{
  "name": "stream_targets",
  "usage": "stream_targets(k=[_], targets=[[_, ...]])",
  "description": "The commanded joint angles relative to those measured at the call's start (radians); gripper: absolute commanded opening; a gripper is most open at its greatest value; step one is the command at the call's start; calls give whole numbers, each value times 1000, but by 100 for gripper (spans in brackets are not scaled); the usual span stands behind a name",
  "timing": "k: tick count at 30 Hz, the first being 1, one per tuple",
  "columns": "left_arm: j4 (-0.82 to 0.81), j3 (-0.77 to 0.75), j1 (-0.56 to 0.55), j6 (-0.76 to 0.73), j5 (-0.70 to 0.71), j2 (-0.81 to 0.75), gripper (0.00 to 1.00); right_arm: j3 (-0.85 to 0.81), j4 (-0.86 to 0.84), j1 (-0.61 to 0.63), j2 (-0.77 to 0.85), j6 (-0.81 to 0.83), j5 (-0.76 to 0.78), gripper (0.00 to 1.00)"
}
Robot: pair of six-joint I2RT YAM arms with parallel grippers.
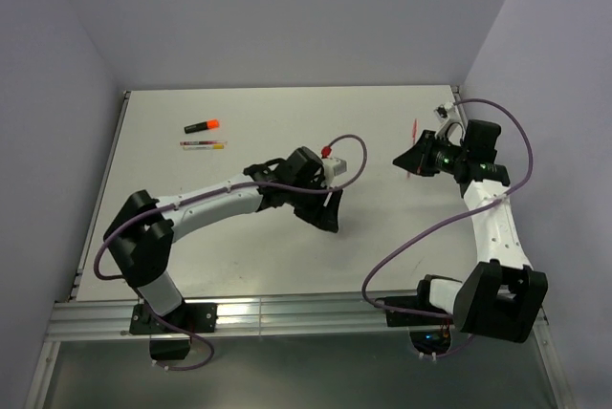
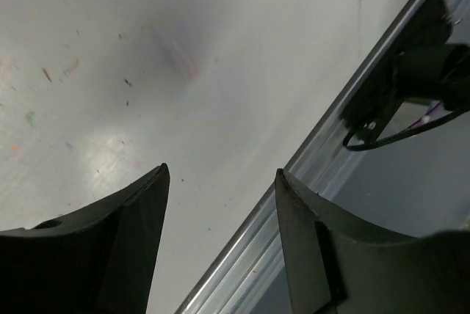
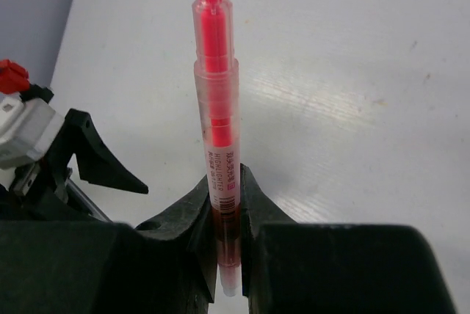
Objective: Insert the pens into the pen caps
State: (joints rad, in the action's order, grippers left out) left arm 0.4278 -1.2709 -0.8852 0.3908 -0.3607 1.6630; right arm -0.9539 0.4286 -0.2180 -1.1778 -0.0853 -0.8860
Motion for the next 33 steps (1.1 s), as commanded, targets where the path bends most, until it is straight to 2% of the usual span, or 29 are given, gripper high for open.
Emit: stream_targets(k=[1, 5, 10, 19, 25, 33], targets=[[20, 7, -47, 112, 113, 12, 63, 35, 45, -27, 41, 67, 45, 0], [97, -82, -96, 200, 245, 111, 58, 50, 48, -30, 64, 56, 36, 0], [149, -189, -113, 260, 293, 216, 52, 70, 52, -32, 104, 53, 55, 0], [196, -346, -167, 278, 402, 365, 52, 67, 52, -46, 116, 44, 50, 0], [224, -375, -210, 258, 506, 438, 41, 61, 52, -49, 115, 38, 27, 0], [227, -383, -239, 232, 569, 511, 36, 63, 52, -49, 119, 33, 18, 0]])
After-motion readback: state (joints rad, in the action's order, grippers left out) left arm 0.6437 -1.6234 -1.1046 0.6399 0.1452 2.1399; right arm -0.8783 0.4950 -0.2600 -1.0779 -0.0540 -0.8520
